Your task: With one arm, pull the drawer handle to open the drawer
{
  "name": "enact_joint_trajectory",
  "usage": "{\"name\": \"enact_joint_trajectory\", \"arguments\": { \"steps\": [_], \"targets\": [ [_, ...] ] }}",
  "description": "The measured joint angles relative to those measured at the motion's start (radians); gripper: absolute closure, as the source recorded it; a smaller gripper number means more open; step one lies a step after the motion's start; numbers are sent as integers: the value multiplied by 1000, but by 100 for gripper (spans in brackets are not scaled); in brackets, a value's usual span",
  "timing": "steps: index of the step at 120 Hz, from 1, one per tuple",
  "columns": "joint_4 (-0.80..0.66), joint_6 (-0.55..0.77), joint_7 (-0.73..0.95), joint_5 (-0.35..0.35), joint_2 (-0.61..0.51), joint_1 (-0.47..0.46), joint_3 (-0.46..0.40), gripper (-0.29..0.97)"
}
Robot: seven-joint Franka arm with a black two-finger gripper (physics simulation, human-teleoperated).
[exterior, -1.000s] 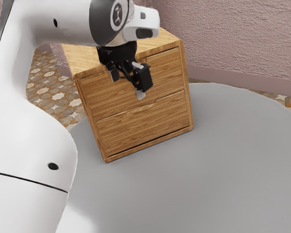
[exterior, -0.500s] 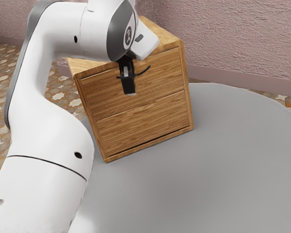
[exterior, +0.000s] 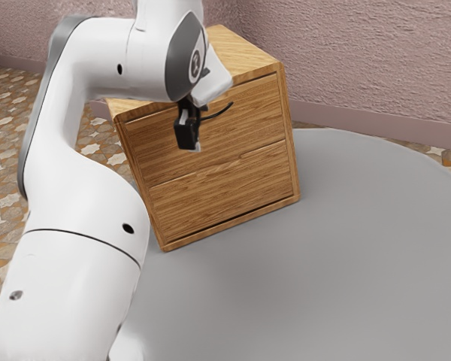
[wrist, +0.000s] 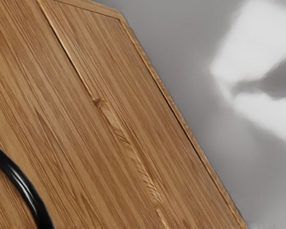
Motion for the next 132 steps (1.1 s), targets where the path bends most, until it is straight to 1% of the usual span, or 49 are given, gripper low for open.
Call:
{"name": "enact_joint_trajectory", "arguments": {
  "steps": [11,21,30,38,55,65,74,88,97,101,105,114,118,124,132],
  "targets": [
    [4,1,-28,-38,8,0,0,0],
    [43,1,-76,-66,31,3,2,0],
    [88,-22,-137,-78,70,42,8,0],
    [104,-54,-196,-83,90,68,17,0],
    [117,-103,-315,-89,101,88,24,-2],
    [130,-121,-373,-90,105,94,31,2],
    [132,-132,-418,-90,110,94,33,-1],
    [132,-145,-479,-90,116,89,33,-1],
    [132,-160,-512,-91,118,61,39,-1],
    [131,-180,-526,-91,119,20,76,12],
    [126,-214,-539,-91,119,-29,131,9],
    [122,-334,-565,-86,119,-168,314,6],
    [125,-383,-576,-78,118,-221,378,5],
    [129,-441,-588,-70,115,-259,426,4],
    [130,-494,-599,-62,100,-282,445,2]
  ]
}}
